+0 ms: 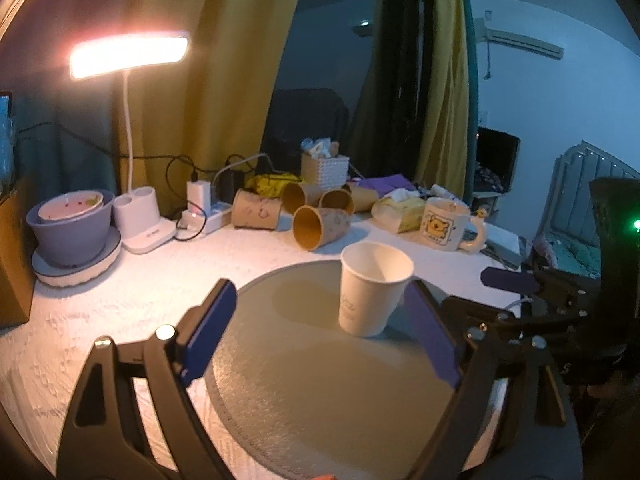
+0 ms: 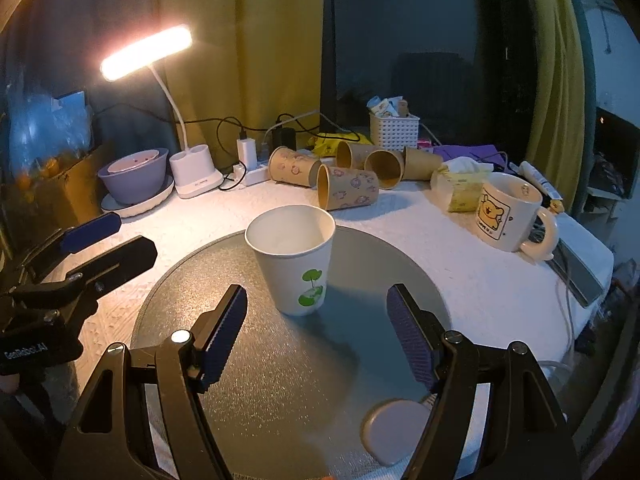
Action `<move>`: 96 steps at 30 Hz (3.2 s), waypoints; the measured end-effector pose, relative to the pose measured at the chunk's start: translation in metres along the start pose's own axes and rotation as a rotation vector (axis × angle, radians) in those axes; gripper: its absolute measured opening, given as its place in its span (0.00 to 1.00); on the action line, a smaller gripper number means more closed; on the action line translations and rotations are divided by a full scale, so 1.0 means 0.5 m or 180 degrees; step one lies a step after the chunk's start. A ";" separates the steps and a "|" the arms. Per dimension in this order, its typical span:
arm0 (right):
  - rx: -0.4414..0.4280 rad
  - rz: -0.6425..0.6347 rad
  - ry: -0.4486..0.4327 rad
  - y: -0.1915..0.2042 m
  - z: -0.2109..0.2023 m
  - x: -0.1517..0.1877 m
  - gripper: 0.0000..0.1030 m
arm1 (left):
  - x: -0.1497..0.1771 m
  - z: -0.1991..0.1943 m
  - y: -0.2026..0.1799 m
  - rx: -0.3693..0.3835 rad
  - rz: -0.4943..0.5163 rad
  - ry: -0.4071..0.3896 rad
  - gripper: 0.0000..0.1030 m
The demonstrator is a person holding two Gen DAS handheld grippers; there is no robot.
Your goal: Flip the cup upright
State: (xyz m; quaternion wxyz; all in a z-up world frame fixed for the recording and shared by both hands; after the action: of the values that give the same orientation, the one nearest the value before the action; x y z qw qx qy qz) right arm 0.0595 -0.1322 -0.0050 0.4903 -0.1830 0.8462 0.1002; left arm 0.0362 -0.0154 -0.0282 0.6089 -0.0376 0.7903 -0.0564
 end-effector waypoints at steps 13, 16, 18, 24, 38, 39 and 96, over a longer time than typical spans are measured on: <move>0.0152 0.0016 -0.0338 -0.017 -0.094 -0.039 0.73 | -0.034 -0.048 -0.046 0.0005 0.0040 -0.0197 0.85; 0.0176 0.0013 -0.0405 -0.019 -0.115 -0.048 0.73 | -0.050 -0.065 -0.058 0.0039 0.0030 -0.0272 0.85; 0.0191 0.0001 -0.0449 -0.021 -0.132 -0.053 0.73 | -0.059 -0.076 -0.065 0.0057 0.0031 -0.0321 0.85; 0.0215 -0.0003 -0.0586 -0.025 -0.177 -0.066 0.73 | -0.087 -0.113 -0.091 0.0077 0.0058 -0.0462 0.85; 0.0182 0.0044 -0.0760 -0.043 -0.259 -0.076 0.73 | -0.143 -0.192 -0.152 0.0077 0.0194 -0.0698 0.85; 0.0178 0.0057 -0.0777 -0.045 -0.265 -0.077 0.73 | -0.145 -0.196 -0.156 0.0080 0.0210 -0.0706 0.85; 0.0128 0.0191 -0.0771 -0.070 -0.277 -0.062 0.73 | -0.137 -0.207 -0.190 0.0143 0.0324 -0.0646 0.85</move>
State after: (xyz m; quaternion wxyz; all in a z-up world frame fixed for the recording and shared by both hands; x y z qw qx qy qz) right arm -0.0222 -0.2058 0.0912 0.5892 -0.1343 0.7878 0.1191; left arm -0.0473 -0.0963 0.0762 0.6886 0.0108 0.7240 -0.0390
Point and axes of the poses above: each gripper's, at about its wrist camera, not at the fingertips, and z roughly the way its jaws point, y to its left, x to its underside, the point moved 3 cm from there along z, roughly the way its jaws point, and after that the axes turned 6 degrees about -y, right-handed, at the moved point
